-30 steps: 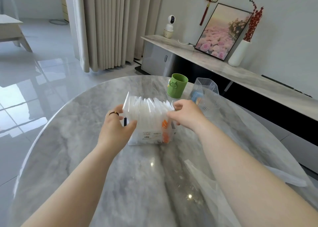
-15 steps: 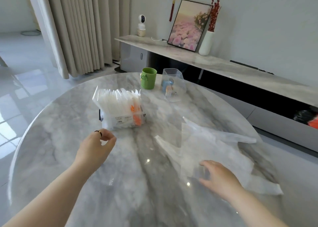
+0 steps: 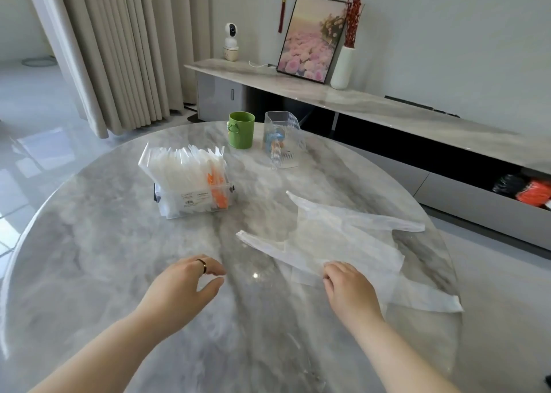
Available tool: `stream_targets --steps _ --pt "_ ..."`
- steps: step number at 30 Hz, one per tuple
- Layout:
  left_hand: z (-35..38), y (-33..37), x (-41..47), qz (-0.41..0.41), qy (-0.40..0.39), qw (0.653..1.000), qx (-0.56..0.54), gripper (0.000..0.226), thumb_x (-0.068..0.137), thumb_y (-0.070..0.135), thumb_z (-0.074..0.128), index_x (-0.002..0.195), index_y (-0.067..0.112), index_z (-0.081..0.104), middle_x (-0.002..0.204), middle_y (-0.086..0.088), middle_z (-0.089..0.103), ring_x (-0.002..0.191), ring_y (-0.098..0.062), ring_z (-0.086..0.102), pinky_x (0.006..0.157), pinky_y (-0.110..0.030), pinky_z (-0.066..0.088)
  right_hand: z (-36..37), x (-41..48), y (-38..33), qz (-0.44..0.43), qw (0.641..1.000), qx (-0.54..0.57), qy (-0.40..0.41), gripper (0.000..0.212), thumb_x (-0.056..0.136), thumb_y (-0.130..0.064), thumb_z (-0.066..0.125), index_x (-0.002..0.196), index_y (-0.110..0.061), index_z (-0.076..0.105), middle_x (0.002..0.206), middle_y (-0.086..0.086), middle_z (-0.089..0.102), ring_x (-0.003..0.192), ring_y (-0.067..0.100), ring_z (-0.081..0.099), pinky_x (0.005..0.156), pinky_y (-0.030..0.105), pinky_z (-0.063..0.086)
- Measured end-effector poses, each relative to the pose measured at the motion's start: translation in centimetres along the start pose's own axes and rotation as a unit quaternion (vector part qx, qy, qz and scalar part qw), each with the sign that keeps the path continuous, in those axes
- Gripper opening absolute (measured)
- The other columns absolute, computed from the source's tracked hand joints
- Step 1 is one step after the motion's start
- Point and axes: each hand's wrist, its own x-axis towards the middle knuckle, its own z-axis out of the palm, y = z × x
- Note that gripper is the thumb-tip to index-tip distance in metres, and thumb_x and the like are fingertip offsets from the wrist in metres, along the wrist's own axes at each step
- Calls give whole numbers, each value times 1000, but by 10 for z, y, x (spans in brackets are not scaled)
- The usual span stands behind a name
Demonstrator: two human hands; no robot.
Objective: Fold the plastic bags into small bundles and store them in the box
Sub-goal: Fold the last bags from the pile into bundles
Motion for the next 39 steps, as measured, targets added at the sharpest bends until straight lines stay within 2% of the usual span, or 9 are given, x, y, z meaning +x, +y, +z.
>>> stream_targets --steps 4,8,13,15,19,21,24,30,39 --pt "13 1 -2 102 40 988 105 42 73 32 69 112 28 54 105 11 64 103 -7 50 83 -18 45 -3 -7 -24 -74 995 46 54 13 65 -20 48 55 -20 56 60 -7 64 55 7 63 47 12 42" --pt "35 3 -6 174 -27 968 178 87 43 38 87 118 20 47 113 -4 66 109 -15 43 102 -26 21 7 -25 -49 -164 982 92 16 20 67 -22 43 62 -20 62 67 -10 67 63 7 66 58 14 46" --pt "43 -4 -6 209 -38 950 227 41 37 30 79 77 27 74 82 10 72 90 -12 66 94 -23 28 7 -45 -64 -220 965 127 -62 13 72 -30 42 79 -24 51 83 -12 68 78 5 64 71 13 52" --pt "41 -10 -6 202 -72 947 241 47 11 24 84 56 31 72 71 18 70 69 -2 69 80 -20 35 2 -48 -63 -190 965 102 -149 45 73 -45 39 109 -20 52 127 -4 56 118 11 52 107 16 27" --pt "28 -7 -17 127 -153 953 228 37 32 34 79 65 46 68 85 31 65 73 13 63 67 -3 43 -4 -54 -49 -152 960 17 -234 70 77 -48 43 141 -23 28 154 -7 17 142 8 14 111 23 -14" --pt "22 -5 -20 112 -162 967 164 37 78 18 60 106 41 63 122 27 52 110 9 53 90 -8 37 -11 -51 -41 -110 969 12 -220 45 84 -26 46 129 -23 47 140 -4 43 132 10 35 112 17 10" --pt "19 -9 -30 54 -236 954 174 31 95 22 39 121 28 55 139 22 40 124 -4 43 101 -18 34 -22 -49 -22 13 972 65 -227 25 82 -9 45 88 -24 65 91 -6 58 92 16 55 72 22 35" --pt "-7 -18 -41 -75 -369 927 -6 29 85 38 53 64 23 41 62 17 41 63 -2 38 64 -15 34 -26 -55 -7 126 932 228 -252 26 83 -8 50 60 -20 53 60 -5 46 57 8 38 52 20 27" --pt "-14 -37 -9 -234 -57 963 -117 32 86 18 61 56 14 51 45 10 53 52 -4 48 53 -15 34 1 -32 -21 206 946 210 -136 40 91 -22 51 54 -20 36 46 -6 46 51 6 37 49 21 27"
